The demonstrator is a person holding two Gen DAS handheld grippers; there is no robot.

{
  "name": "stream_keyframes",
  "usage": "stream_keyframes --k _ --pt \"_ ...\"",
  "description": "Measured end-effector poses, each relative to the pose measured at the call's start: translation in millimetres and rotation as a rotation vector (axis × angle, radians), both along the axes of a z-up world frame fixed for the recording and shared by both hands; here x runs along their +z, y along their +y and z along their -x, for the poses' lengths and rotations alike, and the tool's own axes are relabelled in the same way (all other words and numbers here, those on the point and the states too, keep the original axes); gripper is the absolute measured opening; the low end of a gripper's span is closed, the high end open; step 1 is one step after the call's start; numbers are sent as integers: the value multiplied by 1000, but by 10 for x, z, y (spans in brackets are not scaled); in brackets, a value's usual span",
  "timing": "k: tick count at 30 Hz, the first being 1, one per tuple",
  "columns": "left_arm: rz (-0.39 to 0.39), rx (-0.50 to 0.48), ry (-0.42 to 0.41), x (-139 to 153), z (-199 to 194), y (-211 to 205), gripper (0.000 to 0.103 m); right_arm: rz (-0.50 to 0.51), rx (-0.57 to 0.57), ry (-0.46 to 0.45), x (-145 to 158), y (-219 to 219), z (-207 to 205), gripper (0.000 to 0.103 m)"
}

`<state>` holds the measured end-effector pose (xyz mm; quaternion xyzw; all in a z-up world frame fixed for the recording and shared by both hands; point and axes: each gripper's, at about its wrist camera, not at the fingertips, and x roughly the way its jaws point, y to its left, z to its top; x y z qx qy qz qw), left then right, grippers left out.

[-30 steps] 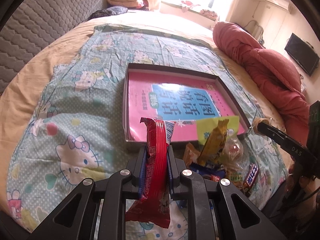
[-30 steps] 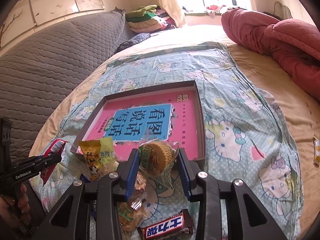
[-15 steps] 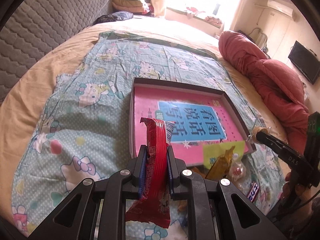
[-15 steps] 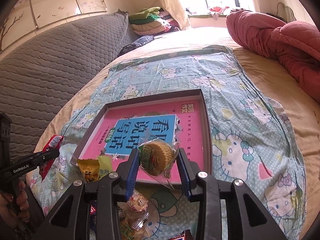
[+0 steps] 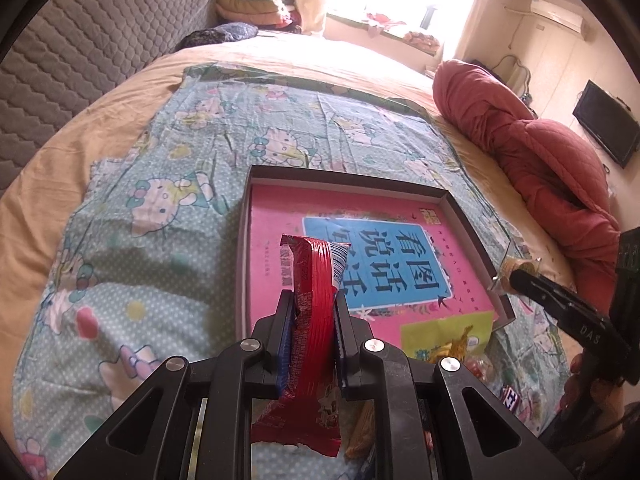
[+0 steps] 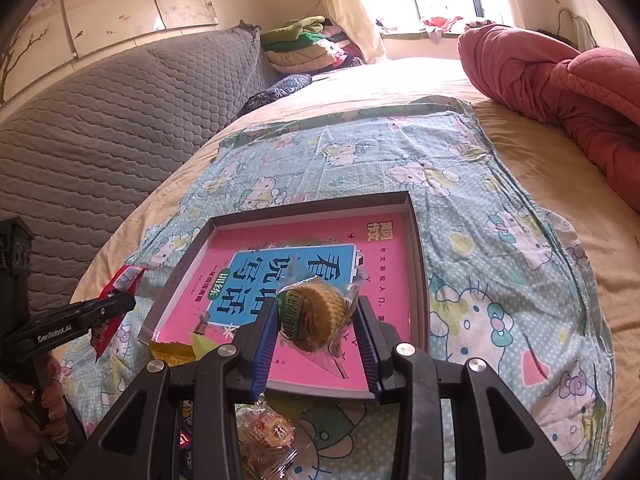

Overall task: Organize snacks
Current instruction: 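Carry the red wrapper and the pastry into the pink tray with both grippers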

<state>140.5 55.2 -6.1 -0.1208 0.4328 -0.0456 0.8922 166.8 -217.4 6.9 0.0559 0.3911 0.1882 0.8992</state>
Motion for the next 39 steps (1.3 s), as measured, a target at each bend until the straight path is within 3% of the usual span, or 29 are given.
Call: stream_keyframes --k 15,28,34,39 --pt "-6 -45 41 -210 -308 -190 18 -4 -18 55 -166 -27 -213 38" --pt "-16 -82 124 -588 -421 -267 18 26 3 154 -465 62 -313 38" --pt "-34 -85 128 -616 -416 -260 18 39 -18 212 -576 28 -334 38" --pt "-17 -84 133 -608 -419 -225 19 75 -20 203 -584 35 -318 38"
